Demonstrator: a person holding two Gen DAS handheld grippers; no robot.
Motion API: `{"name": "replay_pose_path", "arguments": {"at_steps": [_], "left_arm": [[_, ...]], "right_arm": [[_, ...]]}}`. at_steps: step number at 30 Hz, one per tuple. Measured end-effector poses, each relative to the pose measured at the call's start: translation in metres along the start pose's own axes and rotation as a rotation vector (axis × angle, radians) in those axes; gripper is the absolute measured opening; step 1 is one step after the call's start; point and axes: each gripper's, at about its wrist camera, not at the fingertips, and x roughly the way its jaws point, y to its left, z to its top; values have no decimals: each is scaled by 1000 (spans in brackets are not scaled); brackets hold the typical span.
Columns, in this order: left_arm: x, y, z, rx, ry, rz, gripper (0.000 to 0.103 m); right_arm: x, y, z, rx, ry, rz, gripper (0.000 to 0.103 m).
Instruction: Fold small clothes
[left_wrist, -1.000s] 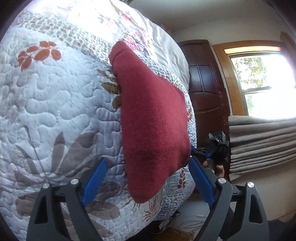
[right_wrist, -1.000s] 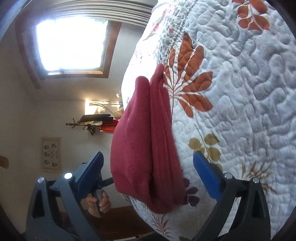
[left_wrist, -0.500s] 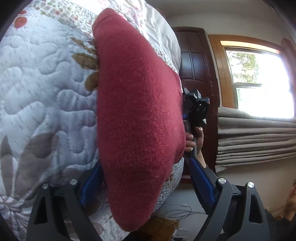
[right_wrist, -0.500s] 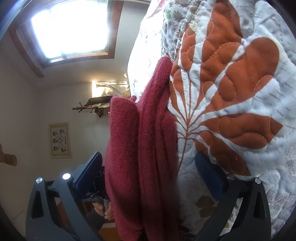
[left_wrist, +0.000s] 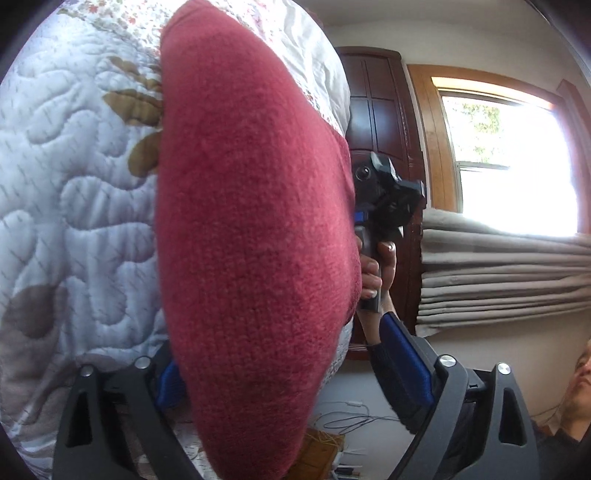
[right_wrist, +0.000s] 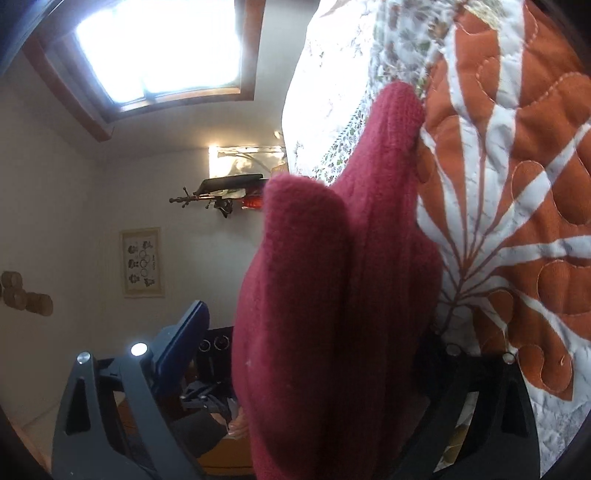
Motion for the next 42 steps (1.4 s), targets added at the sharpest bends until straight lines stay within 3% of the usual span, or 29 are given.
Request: {"name": "replay_pose_path", "arguments": {"at_steps": [4,5,7,9,11,20,24,30,34,39,42], "left_arm": [[6,3,3,-25,5,17,76],[8,1,3,-19,10,27,68],[7,4,2,-41,11,15,55],[3,9,2,-65,-2,-5,41],[-1,7,0,-60,-7,0,36],[-25,-24,1,32,3,-20,30],[-56,-38,-12,81,-14,-17,30],[-127,-48,-57,148,-80,16,30],[-166,-21,-100,158,-119,83,30],[-173,66,-136,21,-114,129,32],[-161,98,-143,-42,-98,111,41]], "right_arm": [[3,10,-2,-25,6,-42,74],[4,14,-3,-30,10,-58,61],[3,12,-2,-13,10,-73,47],[4,16,-3,-22,-2,-97,42],[3,25,-6,-44,-13,-125,39],[16,89,-20,-145,-60,-158,36],[33,124,-36,-203,-59,-146,36],[101,173,-70,-308,-11,-110,35],[165,175,-97,-354,59,-145,35],[231,135,-118,-316,152,-298,36],[225,123,-128,-267,124,-356,56]]}}
